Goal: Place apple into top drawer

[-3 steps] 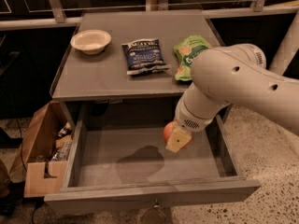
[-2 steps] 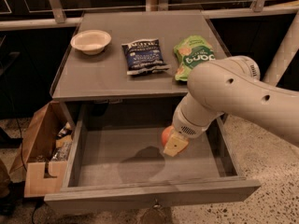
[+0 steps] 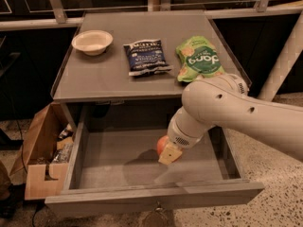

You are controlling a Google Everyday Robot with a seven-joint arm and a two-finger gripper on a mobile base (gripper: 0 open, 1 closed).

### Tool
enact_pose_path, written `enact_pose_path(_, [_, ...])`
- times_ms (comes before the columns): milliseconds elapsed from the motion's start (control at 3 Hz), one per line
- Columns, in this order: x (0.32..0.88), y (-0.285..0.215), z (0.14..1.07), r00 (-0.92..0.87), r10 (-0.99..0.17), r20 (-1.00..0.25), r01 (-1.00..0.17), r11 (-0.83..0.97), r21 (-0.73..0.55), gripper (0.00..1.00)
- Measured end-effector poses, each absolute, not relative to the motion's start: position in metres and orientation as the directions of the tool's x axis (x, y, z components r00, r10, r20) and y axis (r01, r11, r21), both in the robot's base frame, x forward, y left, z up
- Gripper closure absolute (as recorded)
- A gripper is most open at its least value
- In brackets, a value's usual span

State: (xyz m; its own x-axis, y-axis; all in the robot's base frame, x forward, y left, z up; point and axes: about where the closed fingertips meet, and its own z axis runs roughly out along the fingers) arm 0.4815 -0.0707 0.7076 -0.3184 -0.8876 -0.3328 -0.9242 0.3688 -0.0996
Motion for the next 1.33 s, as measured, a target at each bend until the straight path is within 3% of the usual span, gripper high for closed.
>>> enact_pose_path(1333, [0.514, -0.054, 0.648, -0.309, -0.862, -0.401, -0.931, 0.361, -0.059, 1.0])
